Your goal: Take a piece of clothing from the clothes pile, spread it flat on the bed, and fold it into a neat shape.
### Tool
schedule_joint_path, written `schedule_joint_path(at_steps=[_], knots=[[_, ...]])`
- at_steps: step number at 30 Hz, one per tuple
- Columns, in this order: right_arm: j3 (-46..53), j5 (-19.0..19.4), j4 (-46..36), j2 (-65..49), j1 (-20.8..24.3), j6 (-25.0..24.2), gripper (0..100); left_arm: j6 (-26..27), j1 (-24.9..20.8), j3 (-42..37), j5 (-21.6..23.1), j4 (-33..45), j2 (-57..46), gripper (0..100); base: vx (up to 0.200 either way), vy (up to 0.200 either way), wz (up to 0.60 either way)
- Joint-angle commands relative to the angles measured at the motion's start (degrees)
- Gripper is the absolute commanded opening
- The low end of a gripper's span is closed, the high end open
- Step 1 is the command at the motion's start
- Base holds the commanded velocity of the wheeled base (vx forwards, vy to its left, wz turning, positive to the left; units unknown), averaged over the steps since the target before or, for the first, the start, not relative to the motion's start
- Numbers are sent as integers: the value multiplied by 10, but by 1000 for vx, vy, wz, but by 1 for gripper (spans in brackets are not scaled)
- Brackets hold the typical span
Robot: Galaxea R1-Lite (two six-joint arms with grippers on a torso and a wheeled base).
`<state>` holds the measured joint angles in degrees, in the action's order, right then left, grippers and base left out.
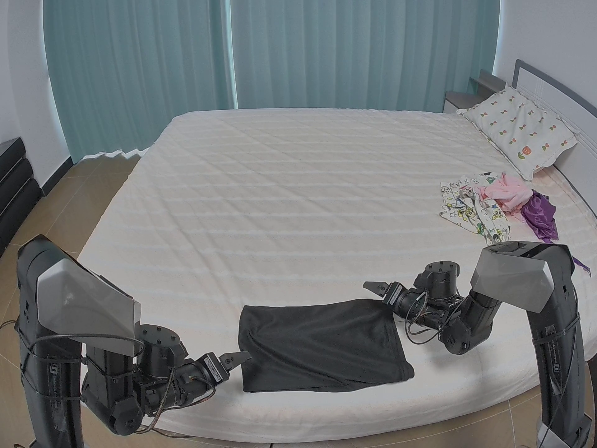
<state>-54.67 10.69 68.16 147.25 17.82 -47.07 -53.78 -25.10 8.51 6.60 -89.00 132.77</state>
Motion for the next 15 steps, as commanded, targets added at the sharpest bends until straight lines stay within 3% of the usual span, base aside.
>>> schedule_joint_path(at_steps=[1,2,3,15], knots=[[-3,0,-5,5,1,0,100,-1,1,0,0,-9,3,100,0,0,0],[-4,-1,-9,5,1,0,100,-1,1,0,0,-9,2,100,0,0,0],[-4,0,-13,5,1,0,0,-1,1,0,0,-9,2,100,0,0,0],[-8,-7,-33,4,-2,0,0,0,1,0,1,-9,3,100,0,0,0]])
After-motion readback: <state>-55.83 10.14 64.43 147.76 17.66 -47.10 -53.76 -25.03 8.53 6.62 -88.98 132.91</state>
